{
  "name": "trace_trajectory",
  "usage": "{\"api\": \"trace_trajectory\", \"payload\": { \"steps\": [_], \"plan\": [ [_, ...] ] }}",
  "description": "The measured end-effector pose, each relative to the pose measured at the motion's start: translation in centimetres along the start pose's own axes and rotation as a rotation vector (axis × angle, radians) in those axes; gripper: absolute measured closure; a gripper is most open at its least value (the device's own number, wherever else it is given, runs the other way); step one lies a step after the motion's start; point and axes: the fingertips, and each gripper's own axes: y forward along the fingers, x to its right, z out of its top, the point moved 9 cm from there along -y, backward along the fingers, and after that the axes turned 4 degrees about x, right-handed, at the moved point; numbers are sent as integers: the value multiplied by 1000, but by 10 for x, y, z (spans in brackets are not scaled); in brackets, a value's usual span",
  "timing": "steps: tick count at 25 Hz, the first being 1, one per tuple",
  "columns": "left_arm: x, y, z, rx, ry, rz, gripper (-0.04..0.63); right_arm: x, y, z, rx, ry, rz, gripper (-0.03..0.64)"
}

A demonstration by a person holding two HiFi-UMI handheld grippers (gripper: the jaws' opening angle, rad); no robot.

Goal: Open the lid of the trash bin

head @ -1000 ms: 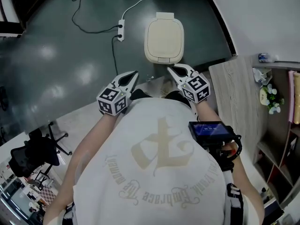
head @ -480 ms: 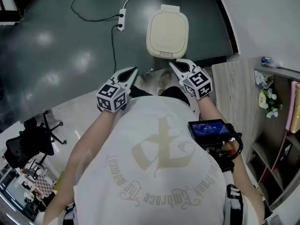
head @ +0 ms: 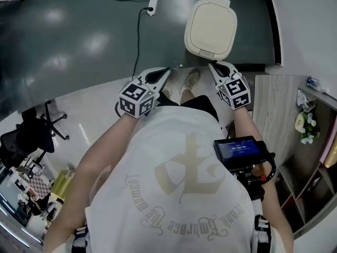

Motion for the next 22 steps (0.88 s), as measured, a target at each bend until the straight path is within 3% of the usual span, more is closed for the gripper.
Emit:
{"api": "trace_trajectory", "payload": {
  "steps": [8,11,13,22],
  "plan": [
    [-26,-3,-22,-21,-53,-3,583,-1,42,-2,-142,-155,-27,612],
    [-48,-5,-35,-36,-87,-13,583,-5,71,-8,-234,-185,-37,549],
    [-58,-7,-38,-39,-98,-14,583,-7,85,-11,-288,-218,-50,541],
    [-49,-11,-35,-24,-105,3,583,-5,97,-21,-455,-439,-92,541]
  ]
}}
